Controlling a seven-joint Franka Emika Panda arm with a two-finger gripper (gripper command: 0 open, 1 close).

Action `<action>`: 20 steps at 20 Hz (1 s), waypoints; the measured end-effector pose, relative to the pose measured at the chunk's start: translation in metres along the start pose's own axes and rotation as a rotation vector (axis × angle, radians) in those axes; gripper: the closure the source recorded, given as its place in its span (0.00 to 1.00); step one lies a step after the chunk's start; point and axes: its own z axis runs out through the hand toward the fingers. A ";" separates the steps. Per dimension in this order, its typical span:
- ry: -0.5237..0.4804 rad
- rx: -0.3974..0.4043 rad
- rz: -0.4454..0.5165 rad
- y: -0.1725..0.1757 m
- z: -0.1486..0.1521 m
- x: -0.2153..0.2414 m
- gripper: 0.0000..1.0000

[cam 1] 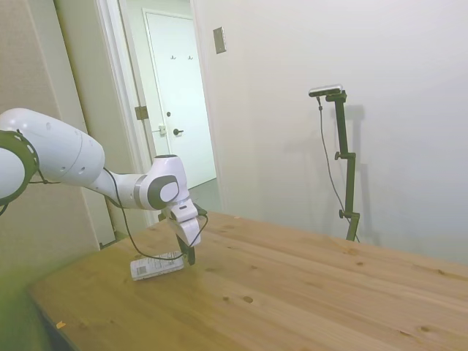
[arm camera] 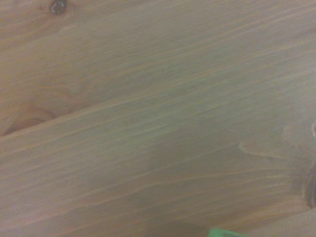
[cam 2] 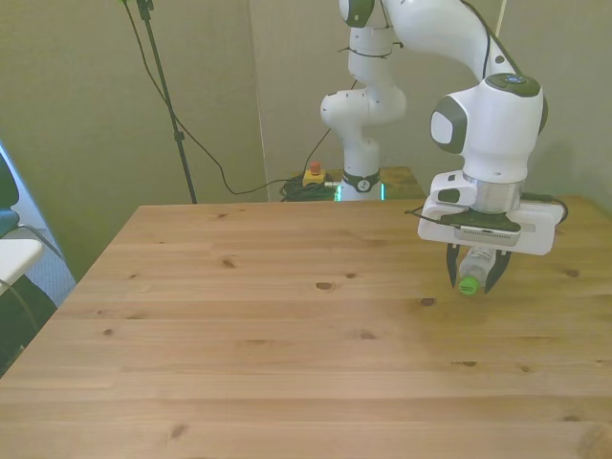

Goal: Stand the water bottle

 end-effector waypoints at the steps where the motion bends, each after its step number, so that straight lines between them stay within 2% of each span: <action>1: -0.003 -0.006 -0.002 0.000 0.000 0.001 1.00; 8: -0.036 -0.012 -0.012 0.001 -0.006 0.011 1.00; 12: -0.039 0.028 -0.011 0.000 -0.027 0.018 1.00; 14: -0.027 0.072 0.000 0.001 -0.048 0.021 1.00; 16: 0.026 0.141 0.030 0.006 -0.077 0.026 1.00; 20: 0.181 0.232 0.119 0.031 -0.123 0.034 1.00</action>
